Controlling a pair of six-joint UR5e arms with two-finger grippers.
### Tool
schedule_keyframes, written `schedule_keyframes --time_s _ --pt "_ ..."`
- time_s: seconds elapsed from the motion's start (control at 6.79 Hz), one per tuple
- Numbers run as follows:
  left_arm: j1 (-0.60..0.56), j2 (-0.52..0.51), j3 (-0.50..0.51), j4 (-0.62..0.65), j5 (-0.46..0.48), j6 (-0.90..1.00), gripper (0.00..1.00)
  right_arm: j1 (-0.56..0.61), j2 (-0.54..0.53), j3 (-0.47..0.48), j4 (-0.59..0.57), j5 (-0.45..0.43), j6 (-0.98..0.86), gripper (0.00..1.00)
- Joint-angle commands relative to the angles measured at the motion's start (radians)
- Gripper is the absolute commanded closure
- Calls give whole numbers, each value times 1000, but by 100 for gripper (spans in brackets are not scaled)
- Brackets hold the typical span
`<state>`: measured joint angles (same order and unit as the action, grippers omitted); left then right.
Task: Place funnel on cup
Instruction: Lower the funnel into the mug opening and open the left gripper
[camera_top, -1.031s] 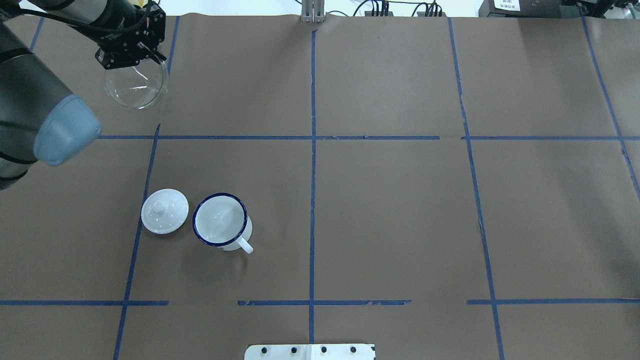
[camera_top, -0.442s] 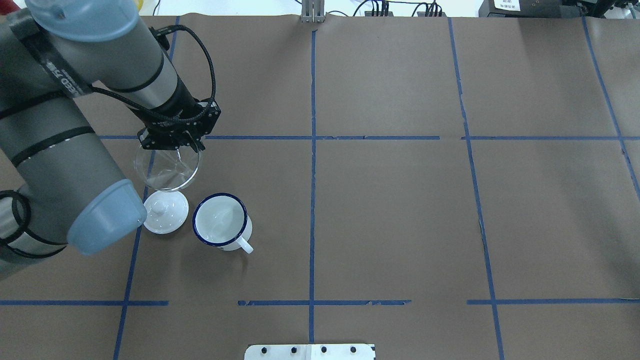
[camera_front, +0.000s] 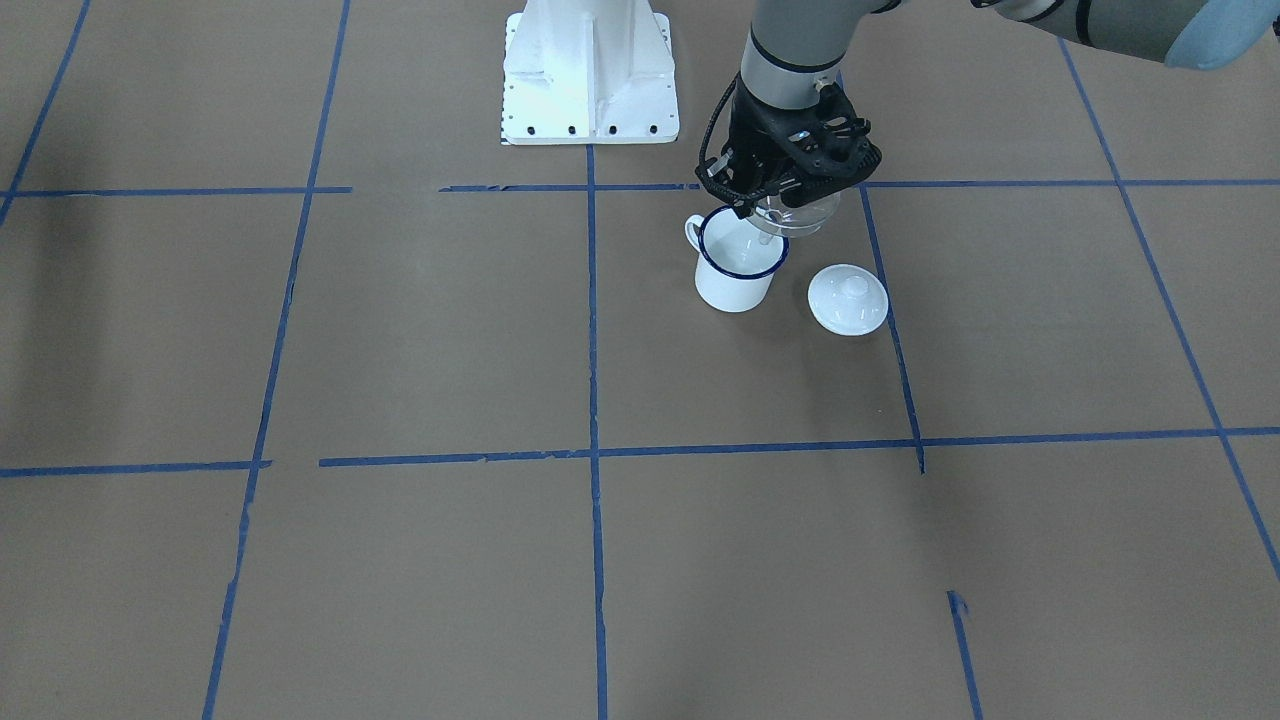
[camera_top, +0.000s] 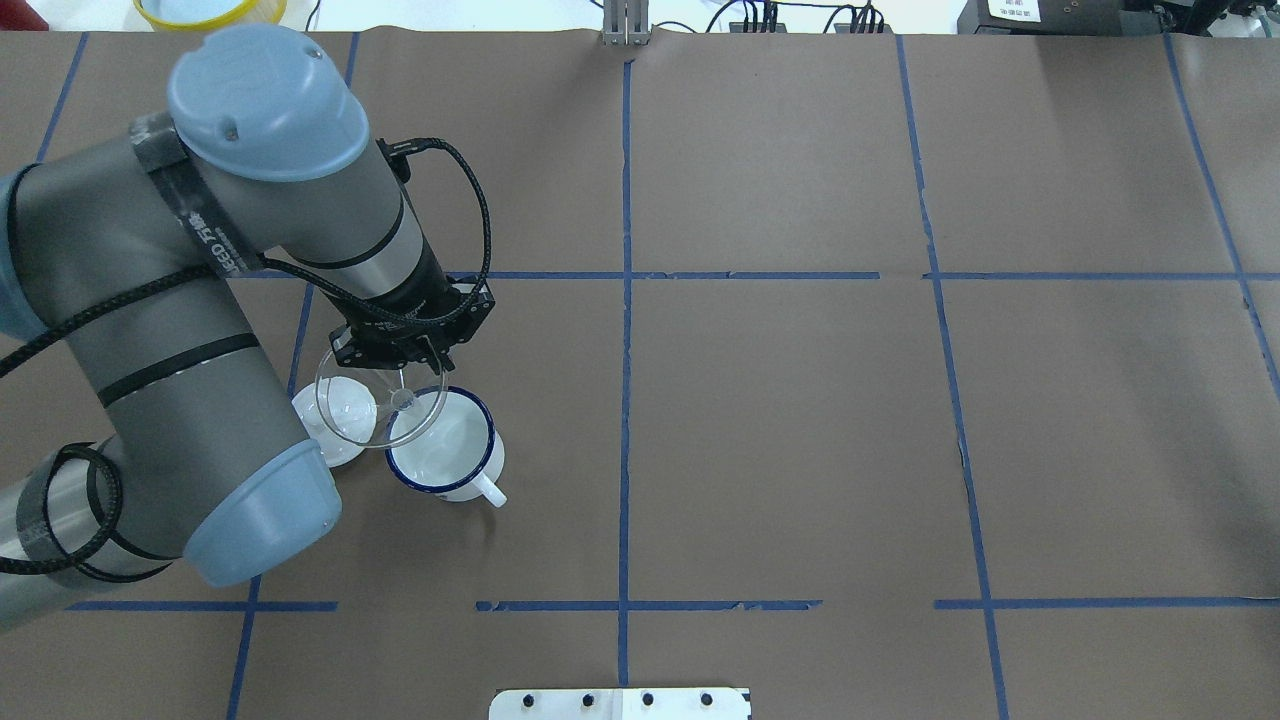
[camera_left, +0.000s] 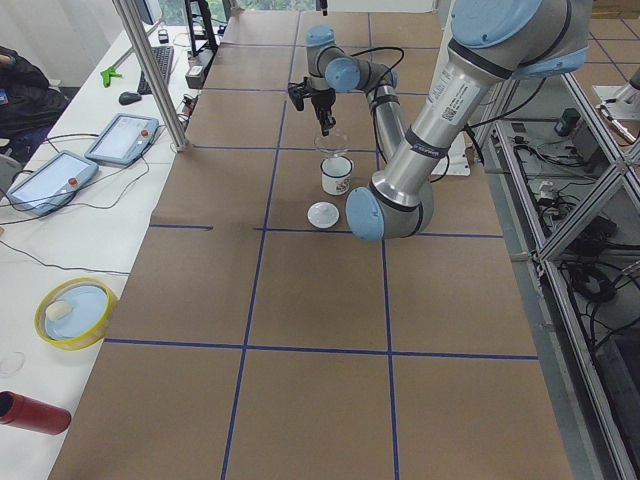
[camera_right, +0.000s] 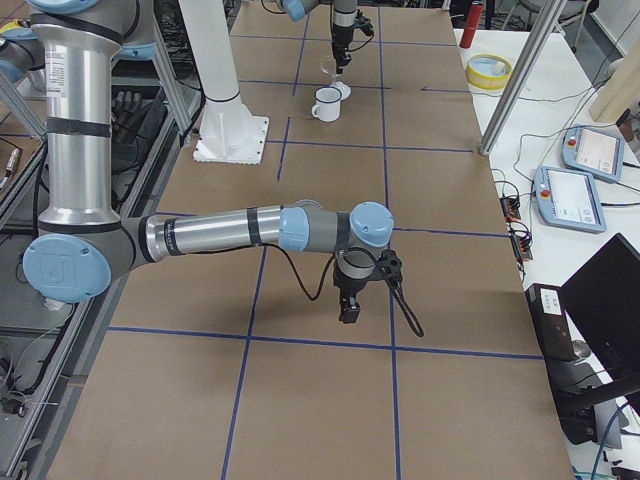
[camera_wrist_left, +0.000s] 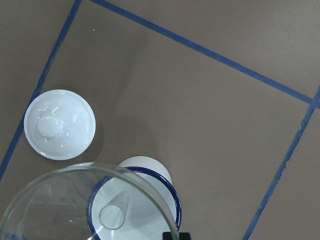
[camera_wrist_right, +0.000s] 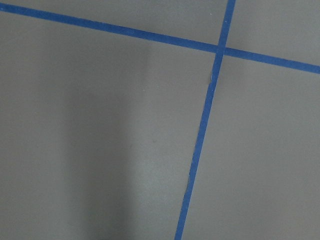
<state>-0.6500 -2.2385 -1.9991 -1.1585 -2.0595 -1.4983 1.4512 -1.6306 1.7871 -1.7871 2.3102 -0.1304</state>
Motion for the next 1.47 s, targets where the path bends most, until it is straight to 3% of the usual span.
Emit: schedule_keyframes --time_s 0.0,0.59,0.74,0.88,1.33 --pt "54 -3 20 -6 1 1 100 0 0 0 0 0 0 0" --pt "76 -12 114 -85 19 1 100 0 0 0 -2 0 0 0" --pt "76 0 134 -127 19 1 89 0 0 0 0 0 0 0" --pt "76 0 147 -139 31 3 1 0 0 0 0 0 0 0" --pt "70 0 114 -135 59 3 0 0 0 -2 0 0 0 0"
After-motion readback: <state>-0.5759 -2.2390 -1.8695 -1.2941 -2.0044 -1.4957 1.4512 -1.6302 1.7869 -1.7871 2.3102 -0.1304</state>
